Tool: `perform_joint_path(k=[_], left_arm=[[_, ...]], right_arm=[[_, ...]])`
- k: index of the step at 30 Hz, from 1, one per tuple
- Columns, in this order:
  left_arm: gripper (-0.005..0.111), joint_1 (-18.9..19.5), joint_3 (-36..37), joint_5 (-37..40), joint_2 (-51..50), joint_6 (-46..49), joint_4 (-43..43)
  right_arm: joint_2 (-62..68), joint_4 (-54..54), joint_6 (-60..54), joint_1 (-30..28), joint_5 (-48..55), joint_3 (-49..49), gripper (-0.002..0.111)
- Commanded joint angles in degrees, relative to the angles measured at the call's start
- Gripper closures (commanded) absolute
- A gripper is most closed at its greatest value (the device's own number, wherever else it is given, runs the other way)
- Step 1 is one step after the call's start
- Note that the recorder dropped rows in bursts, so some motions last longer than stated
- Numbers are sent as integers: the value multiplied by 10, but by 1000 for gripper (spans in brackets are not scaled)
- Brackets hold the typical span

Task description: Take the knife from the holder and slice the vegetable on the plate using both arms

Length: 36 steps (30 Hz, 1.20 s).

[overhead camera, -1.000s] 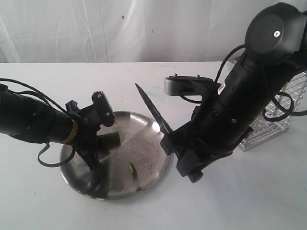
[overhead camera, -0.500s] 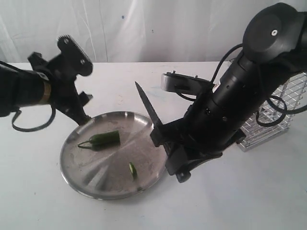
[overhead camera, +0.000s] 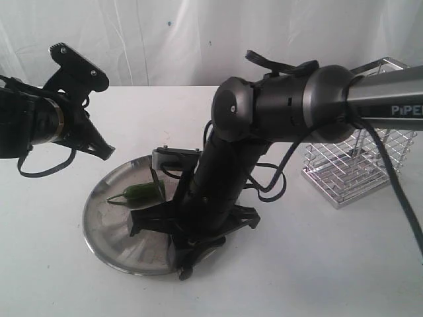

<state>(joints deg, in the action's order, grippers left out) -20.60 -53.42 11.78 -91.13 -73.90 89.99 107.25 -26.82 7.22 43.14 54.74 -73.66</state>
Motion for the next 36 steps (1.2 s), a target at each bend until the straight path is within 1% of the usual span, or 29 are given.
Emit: perform_joint_path(k=[1,4,8,10,14,15,16,18,22,26,30,33,36], left_arm=[[107,0,-14,-34,-33,-24,-1],[107,0,-17,-49,-53,-41,-1],[107,0,-20,-35,-70,-86,-1],[107,0,-20,-5,-74,-113,-1],[107,0,-21,95,-75,-161,0],[107,0,-23,111,-75,-172,0],[107,4,-26,109,-75,-183,0],[107,11,-31,74,-75,-190,0],[107,34,-32,-32,-75,-190,0],[107,48,-33,-112,-75,-190,0],[107,50,-33,-154,-80,-189,0],[107,50,-41,-178,-97,-186,0],[107,50,-45,-184,-113,-193,0]], right_arm=[[3,94,94,28,-10,-25,108],[3,139,138,36,-13,-30,108],[15,135,145,36,-13,-30,108],[29,128,145,36,-13,-38,108],[52,116,138,36,-13,-66,108],[56,112,138,38,-13,-74,108],[59,112,138,38,-13,-81,108],[65,106,138,38,-12,-93,108],[80,80,138,38,-5,-101,108],[93,77,137,38,1,-102,108],[93,79,137,38,8,-102,108],[93,104,147,38,13,-102,108],[93,127,169,38,13,-102,108]])
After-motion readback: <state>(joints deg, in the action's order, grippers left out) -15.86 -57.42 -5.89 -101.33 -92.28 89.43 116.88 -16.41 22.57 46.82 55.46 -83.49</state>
